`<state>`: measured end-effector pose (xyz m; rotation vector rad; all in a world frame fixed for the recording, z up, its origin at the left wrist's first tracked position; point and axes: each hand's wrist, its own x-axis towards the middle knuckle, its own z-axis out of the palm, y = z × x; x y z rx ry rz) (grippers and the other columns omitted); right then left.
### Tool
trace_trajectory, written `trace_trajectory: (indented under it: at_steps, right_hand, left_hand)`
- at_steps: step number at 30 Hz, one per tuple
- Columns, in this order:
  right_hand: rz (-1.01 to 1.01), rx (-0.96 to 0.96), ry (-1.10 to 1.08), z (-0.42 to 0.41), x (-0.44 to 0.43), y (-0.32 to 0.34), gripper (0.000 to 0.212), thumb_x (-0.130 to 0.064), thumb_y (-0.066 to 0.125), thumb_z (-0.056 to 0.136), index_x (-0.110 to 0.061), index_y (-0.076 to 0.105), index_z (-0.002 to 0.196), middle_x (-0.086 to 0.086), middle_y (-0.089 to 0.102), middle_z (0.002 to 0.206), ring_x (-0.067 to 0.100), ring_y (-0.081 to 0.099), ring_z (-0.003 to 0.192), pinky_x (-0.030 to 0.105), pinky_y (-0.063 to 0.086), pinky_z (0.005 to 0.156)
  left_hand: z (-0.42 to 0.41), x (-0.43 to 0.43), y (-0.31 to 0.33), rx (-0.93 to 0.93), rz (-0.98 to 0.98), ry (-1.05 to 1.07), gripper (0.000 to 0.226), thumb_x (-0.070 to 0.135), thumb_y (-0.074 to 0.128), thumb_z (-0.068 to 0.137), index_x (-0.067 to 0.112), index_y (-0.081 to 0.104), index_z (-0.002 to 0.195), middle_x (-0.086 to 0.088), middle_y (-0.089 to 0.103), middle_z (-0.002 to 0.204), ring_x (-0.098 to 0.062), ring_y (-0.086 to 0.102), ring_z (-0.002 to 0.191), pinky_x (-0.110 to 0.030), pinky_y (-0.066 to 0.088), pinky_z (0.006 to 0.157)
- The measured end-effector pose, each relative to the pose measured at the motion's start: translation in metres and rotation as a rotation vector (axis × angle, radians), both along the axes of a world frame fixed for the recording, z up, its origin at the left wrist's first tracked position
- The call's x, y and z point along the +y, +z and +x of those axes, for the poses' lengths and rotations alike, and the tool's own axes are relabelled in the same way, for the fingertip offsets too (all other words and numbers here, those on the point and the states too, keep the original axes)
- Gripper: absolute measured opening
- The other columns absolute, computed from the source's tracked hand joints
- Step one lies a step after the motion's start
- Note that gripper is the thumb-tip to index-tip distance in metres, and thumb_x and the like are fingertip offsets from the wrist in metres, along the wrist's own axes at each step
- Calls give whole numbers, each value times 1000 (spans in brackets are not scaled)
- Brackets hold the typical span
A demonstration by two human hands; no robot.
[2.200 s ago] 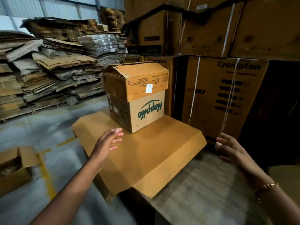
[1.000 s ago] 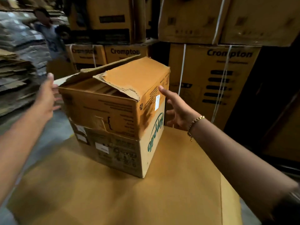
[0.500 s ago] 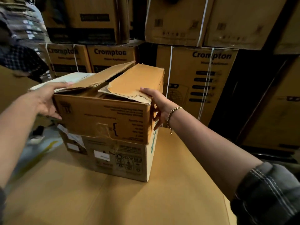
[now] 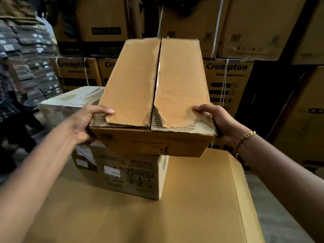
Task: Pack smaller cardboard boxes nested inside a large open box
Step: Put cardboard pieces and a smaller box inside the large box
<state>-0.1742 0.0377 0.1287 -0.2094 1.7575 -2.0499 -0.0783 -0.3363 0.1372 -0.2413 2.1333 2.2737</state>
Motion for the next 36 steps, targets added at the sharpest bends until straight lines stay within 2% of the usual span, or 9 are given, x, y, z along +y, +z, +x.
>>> trace_trajectory:
  at_steps: [2,5,9,15,21,25,29,33,36]
  right_hand:
    - [-31,87,-83,9,30,-3,52,-22,72,83,-15,55,132,11,75,99,28,75,77,36,60,60]
    - [-31,156,-233,27,84,-4,45,-16,66,85,-18,57,129,10,73,94,26,73,71,37,58,57]
    - [-21,187,-388,57,183,-6,46,-28,72,86,-23,57,129,12,73,110,30,75,84,36,59,61]
    - [101,323,-607,120,354,-13,56,-37,84,78,-28,58,127,-2,76,112,18,74,100,35,61,78]
    - [143,411,-755,180,517,-13,55,-28,83,81,-27,56,128,-2,76,112,18,73,102,29,60,78]
    - [174,422,-790,197,598,-10,51,-28,82,82,-28,58,126,-2,76,110,19,73,102,31,61,80]
    - [184,416,-824,193,666,-15,53,-29,81,79,-26,58,127,-2,77,110,19,73,103,32,60,84]
    - [210,426,-854,175,729,-21,48,-27,80,82,-28,59,125,-6,77,106,15,74,98,24,59,74]
    - [240,430,-901,165,781,-17,62,-32,81,76,-26,55,133,-4,76,110,15,73,102,29,60,80]
  left_hand:
    - [-2,44,-5,61,-10,106,68,40,88,55,19,70,118,-11,74,113,-33,69,104,-54,48,101]
    - [-5,120,-16,145,-58,185,80,59,87,52,21,70,120,-4,76,112,-28,69,108,-45,51,100]
    - [-8,225,-33,201,-113,139,86,61,92,44,20,69,116,4,78,100,-20,72,100,-33,57,83]
    - [-6,397,-64,286,-72,7,96,69,85,47,32,60,132,5,73,116,-18,68,108,-44,51,101]
    - [0,566,-78,365,-22,-106,85,63,89,43,37,58,118,10,74,108,-6,70,96,-26,52,81]
    - [-6,658,-79,377,-15,-141,97,64,87,41,25,51,122,3,66,119,-16,67,104,-35,54,86]
    - [-21,734,-83,424,-124,-124,105,81,77,39,30,43,124,19,58,108,-1,59,97,-21,46,74]
    - [-49,804,-93,462,-120,-165,94,70,87,52,33,47,129,20,60,109,4,60,96,-17,47,75]
    - [-66,859,-93,496,-136,-176,96,75,82,54,32,50,134,22,61,108,7,59,93,-16,46,75]
